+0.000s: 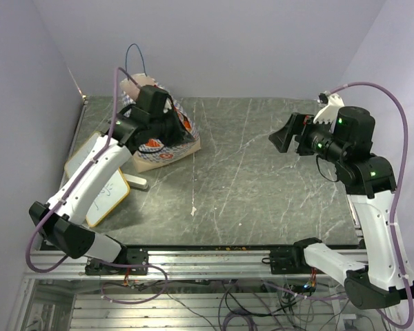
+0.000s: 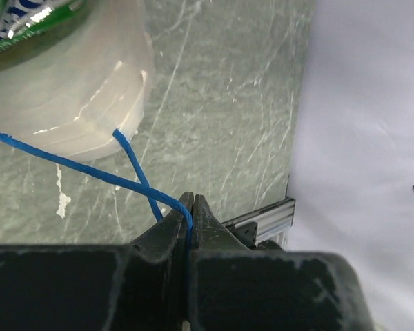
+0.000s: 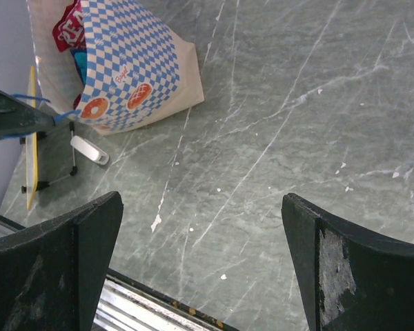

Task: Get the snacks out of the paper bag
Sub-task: Adjust the paper bag at the center of the board.

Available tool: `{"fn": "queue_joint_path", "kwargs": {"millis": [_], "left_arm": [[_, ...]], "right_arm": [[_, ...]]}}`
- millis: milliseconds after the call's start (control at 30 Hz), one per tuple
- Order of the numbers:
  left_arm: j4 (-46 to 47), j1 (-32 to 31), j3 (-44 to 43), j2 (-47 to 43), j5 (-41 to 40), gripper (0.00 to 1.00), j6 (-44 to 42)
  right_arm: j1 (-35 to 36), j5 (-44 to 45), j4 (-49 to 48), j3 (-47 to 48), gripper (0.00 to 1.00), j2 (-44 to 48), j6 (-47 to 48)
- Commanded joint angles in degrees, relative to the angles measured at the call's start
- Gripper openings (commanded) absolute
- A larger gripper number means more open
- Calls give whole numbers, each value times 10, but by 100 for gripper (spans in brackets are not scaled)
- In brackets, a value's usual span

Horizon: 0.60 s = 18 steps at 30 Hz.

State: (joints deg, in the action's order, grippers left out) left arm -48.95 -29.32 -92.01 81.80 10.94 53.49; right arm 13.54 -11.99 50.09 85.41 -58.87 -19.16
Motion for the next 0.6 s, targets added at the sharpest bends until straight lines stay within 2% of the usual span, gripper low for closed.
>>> {"fn": "queue_joint_path", "kwargs": {"millis": [0,233,333,433,567], "left_arm": [[19,-93,-27,-13,-60,7,44],[24,-207,14,-26,-113,7,82],[-9,-252,6,-27,-153,7,85],[-42,-281,9,-35,-175,7,91],[-57,-302,57,-94,-198,7,125]], "right_arm": [[-5,11,23,19,99,11,15],[-5,20,17,18,99,13,16],[-4,13,14,18,99,6,17],[-4,10,12,25,99,-4,17],[-5,-4,-2,30,99,-21,10]]}}
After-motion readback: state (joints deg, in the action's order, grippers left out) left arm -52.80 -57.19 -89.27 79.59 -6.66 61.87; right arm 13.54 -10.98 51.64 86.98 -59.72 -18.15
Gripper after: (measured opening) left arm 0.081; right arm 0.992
